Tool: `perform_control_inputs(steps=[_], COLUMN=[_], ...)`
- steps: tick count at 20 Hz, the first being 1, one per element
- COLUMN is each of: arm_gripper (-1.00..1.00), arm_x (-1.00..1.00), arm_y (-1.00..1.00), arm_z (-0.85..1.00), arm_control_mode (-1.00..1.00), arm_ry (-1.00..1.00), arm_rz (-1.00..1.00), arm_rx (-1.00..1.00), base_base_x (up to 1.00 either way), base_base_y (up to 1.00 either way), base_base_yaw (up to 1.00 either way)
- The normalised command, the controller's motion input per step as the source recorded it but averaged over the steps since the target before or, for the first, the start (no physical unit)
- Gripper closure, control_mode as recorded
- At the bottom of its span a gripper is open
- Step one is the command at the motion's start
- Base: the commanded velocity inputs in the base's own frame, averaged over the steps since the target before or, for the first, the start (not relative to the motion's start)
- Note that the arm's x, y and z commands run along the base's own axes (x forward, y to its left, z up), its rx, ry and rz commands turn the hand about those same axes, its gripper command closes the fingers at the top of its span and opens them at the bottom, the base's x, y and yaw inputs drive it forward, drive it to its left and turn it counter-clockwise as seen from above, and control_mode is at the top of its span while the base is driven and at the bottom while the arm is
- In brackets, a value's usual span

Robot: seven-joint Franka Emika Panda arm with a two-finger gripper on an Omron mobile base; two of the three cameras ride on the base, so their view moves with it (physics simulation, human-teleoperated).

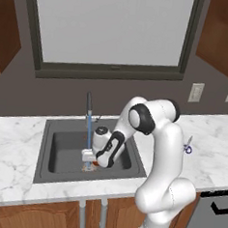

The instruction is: Turn on the sink faucet. Then move the tomato from the counter to the sink. Turn off the sink. Move the vegetable from the sink to the pot next to the stove. Finally move the pot to the rear right burner.

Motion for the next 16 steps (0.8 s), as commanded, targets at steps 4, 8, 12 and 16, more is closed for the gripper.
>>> perform_control_inputs(steps=[4, 8, 12, 16], arm_gripper=[1.00, 1.00, 1.00, 1.00], arm_x=[0.37, 0.22, 0.22, 0.21], arm_y=[0.00, 0.00, 0.00, 0.01], arm_z=[-0.20, -0.20, -0.24, -0.20], arm_control_mode=[-1.00, -1.00, -1.00, -1.00], arm_ry=[0.02, 0.00, 0.00, 0.00], arm_rz=[0.02, 0.04, 0.04, 0.04], arm_rx=[0.00, 0.00, 0.00, 0.00], base_base_x=[0.00, 0.00, 0.00, 0.00], base_base_y=[0.00, 0.00, 0.00, 0.00], base_base_yaw=[0.00, 0.00, 0.00, 0.00])
